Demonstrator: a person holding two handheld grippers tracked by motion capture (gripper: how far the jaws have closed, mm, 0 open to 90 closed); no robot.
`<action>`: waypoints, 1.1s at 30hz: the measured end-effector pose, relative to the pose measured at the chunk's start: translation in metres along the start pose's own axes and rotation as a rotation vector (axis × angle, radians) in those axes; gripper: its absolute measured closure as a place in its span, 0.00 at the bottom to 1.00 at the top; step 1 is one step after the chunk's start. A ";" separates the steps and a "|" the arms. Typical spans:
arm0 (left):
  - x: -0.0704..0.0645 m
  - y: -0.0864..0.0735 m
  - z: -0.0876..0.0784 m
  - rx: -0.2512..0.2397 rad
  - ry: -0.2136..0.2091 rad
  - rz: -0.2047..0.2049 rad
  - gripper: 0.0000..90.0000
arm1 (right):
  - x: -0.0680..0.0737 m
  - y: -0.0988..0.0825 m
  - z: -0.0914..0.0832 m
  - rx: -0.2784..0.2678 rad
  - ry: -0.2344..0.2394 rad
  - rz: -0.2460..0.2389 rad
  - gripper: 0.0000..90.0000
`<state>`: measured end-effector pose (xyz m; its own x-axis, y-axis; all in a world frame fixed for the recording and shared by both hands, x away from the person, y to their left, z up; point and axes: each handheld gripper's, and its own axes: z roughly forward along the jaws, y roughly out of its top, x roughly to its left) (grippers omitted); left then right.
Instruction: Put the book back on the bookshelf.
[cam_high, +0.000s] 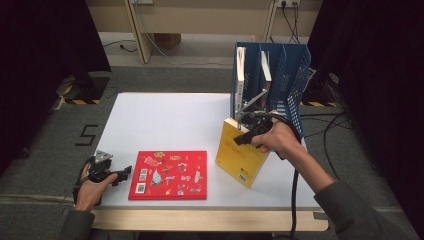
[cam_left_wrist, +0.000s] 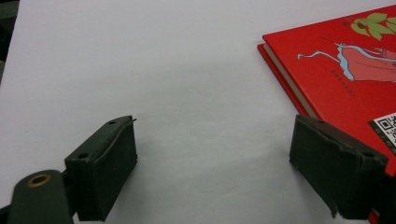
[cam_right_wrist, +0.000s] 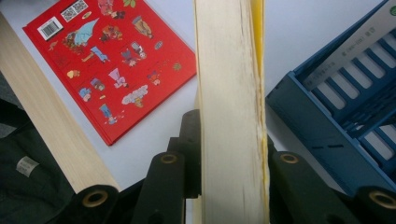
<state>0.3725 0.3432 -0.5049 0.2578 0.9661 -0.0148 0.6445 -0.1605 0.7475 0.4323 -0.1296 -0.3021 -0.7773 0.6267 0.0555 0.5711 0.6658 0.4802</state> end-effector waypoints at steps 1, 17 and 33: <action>0.000 0.000 0.000 0.000 0.000 0.000 0.15 | 0.000 -0.003 -0.002 -0.012 -0.003 -0.001 0.83; 0.000 0.000 0.000 0.002 0.000 -0.003 0.15 | -0.034 -0.046 -0.067 -0.183 -0.046 0.130 0.83; 0.000 0.000 0.000 0.003 0.000 -0.004 0.14 | -0.063 -0.070 -0.116 -0.204 -0.167 0.222 0.83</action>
<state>0.3731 0.3430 -0.5049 0.2550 0.9668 -0.0181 0.6477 -0.1569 0.7455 0.4111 -0.2626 -0.2373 -0.5763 0.8161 0.0426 0.6439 0.4213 0.6387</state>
